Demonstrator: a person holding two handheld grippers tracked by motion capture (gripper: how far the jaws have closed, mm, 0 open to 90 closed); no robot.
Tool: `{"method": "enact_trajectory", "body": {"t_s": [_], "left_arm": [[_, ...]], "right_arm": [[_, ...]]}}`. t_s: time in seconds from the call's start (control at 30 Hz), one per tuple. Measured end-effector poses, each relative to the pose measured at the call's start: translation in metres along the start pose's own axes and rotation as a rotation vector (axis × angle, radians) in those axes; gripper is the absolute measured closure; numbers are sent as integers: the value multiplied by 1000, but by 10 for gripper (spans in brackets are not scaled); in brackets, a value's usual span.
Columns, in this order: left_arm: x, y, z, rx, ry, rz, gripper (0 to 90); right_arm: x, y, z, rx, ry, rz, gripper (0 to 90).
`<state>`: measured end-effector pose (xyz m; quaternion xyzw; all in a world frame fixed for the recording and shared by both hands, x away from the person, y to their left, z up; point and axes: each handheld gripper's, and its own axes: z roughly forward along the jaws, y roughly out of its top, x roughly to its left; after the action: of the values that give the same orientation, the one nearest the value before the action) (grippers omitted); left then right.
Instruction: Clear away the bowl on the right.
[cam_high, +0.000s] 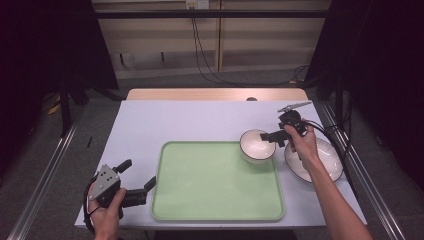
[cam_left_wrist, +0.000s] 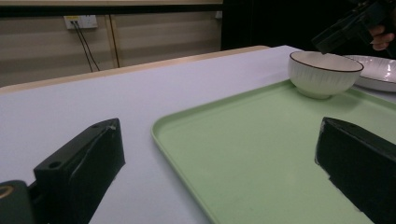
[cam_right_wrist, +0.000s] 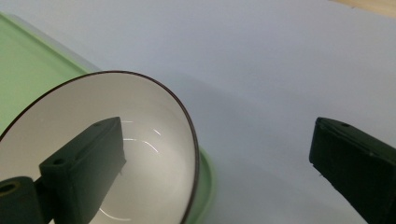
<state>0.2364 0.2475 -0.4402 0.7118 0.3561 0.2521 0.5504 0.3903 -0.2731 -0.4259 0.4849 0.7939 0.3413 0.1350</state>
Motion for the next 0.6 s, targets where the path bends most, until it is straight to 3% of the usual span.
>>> {"method": "enact_trajectory", "body": {"t_s": [0.13,0.27,0.5,0.6], "left_arm": [[0,0,1,3,-2,2,14],[0,0,1,3,4,-4,14],[0,0,1,3,1,1,14],[1,0,0,1,5,1,14]], "right_arm": [[-6,-5,-13,-48,-59,-5,22],[-10,-14,-20,-52,-58,-21,28],[-13,-26,-32,-81,-64,11,25],[-12,-33,-38,-99,-66,-4,25]]}}
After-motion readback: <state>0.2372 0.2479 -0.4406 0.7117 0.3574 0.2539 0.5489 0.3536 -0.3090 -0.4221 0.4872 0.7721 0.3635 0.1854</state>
